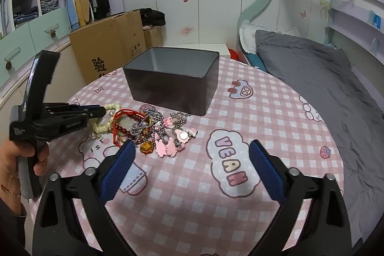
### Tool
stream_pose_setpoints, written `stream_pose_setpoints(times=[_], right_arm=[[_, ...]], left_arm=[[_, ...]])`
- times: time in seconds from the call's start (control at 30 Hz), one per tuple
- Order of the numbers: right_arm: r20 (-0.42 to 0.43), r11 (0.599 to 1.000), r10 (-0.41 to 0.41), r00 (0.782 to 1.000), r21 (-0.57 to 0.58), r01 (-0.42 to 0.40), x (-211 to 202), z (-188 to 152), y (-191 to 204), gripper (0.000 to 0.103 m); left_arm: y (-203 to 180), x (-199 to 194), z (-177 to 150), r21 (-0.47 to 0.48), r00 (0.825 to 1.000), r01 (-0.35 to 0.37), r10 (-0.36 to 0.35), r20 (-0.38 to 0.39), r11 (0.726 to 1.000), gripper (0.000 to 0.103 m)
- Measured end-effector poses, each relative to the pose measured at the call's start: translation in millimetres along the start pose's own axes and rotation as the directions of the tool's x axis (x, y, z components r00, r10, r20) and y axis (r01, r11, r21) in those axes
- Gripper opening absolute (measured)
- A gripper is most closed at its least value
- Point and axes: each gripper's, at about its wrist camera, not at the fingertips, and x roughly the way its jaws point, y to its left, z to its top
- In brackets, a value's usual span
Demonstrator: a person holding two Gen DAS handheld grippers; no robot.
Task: Organize jewelry
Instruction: 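Grasp the cream bead bracelet with the left tool while the right tool grasps the red string bracelet, then carry both bracelets over the grey tin box and open both tools to drop them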
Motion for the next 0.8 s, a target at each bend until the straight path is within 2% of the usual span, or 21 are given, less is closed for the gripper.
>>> stream_pose_setpoints(times=[0.1,0.27,0.47,0.57,0.67,0.8], right_arm=[[-0.015,0.999,0.036,0.999,0.01,-0.036,3.0,1.7,0.0,0.063],[-0.02,0.994,0.101,0.995,-0.035,-0.102,6.9,11.9,20.7,0.049],[-0.066,0.973,0.182,0.981,-0.135,-0.19,26.7,27.1,71.2,0.047],[-0.105,0.966,0.182,0.978,-0.165,-0.198,45.6,30.1,89.3,0.045],[-0.149,0.964,0.166,0.975,-0.184,-0.193,63.7,29.5,97.6,0.035],[-0.195,0.959,0.172,0.966,-0.192,-0.209,78.6,25.3,100.8,0.01]], left_arm=[[12.9,-9.0,-3.7,-0.042,1.0,0.029,-0.029,0.004,0.999,0.009],[26.4,-28.7,-13.1,-0.097,0.994,0.107,-0.104,0.036,0.989,0.009],[32.2,-51.0,-15.6,-0.116,0.981,0.186,-0.176,0.086,0.976,0.009],[32.6,-55.5,-13.6,-0.119,0.976,0.208,-0.197,0.098,0.971,0.009],[28.2,-62.5,-12.8,-0.121,0.97,0.229,-0.217,0.109,0.966,0.009],[25.8,-70.9,-11.7,-0.108,0.962,0.256,-0.243,0.122,0.961,0.009]])
